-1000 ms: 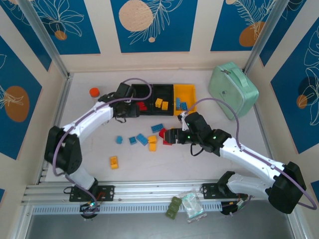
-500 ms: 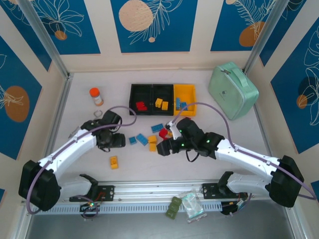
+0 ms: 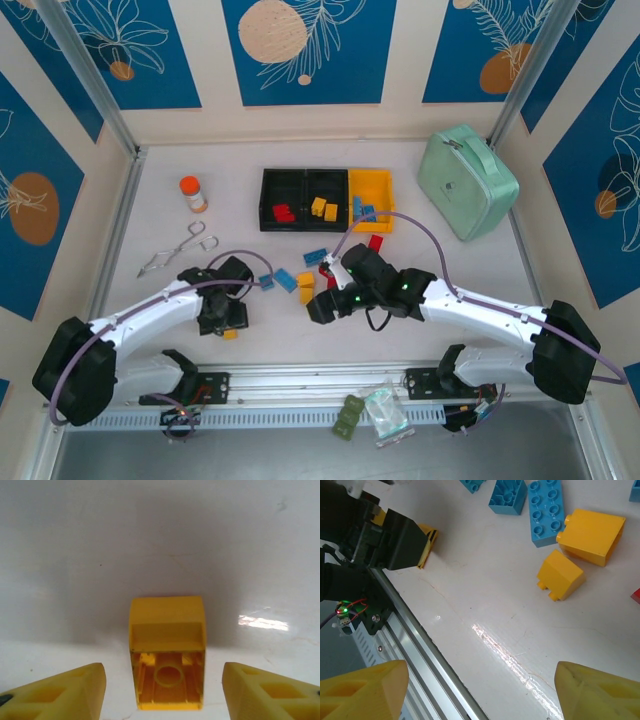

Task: Sort the legos into containers by color
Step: Pick up the lego from the bottom-left of the table, then place the lego in the container.

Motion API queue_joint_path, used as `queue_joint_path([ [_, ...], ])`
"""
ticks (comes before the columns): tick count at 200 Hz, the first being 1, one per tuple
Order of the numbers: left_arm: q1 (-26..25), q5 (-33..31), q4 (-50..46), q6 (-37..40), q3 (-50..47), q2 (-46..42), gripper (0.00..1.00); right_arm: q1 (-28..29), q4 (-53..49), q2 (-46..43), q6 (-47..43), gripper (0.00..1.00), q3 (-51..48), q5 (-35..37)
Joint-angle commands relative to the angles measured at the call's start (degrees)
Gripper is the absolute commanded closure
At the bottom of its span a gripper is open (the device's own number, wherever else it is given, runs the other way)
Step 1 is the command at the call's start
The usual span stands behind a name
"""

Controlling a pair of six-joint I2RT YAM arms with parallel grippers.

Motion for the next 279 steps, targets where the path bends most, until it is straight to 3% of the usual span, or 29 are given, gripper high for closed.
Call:
queue_joint_path([
  [1,-0.5,-0.9,2.9,-2.3,-1.6,1.7,0.47,0.4,0.8,-0.2,-0.8,0.23,1.6,0.6],
  [34,-0.7,-0.8,3.5,-1.7,-1.1,1.4,0.69,0.4,1.0,-0.3,-0.4,0.23,1.2,0.7],
  [60,-0.8,-1.3,2.5,-0.7,0.8,0.2,0.78,0.5,1.4,-0.7,-0.1,0.23,0.5,0.7],
  [95,-0.8,-1.6,3.3,1.4,5.7,1.1,0.78,-0.3,1.2,-1.9,0.7,0.23,0.2,0.8],
  [142,-0.8,-1.3,7.7,6.6,19.3,10.0,0.8,-4.2,-3.3,-6.4,2.3,0.23,0.6,4.7],
  [219,-1.1,2.2,7.8,14.9,53.3,34.3,0.79,-17.2,-9.2,-16.2,8.2,0.23,-2.6,9.1],
  [279,-1.4,2.4,2.6,18.4,79.5,54.2,0.79,-20.1,-11.8,-19.6,9.5,0.23,-4.2,9.3],
])
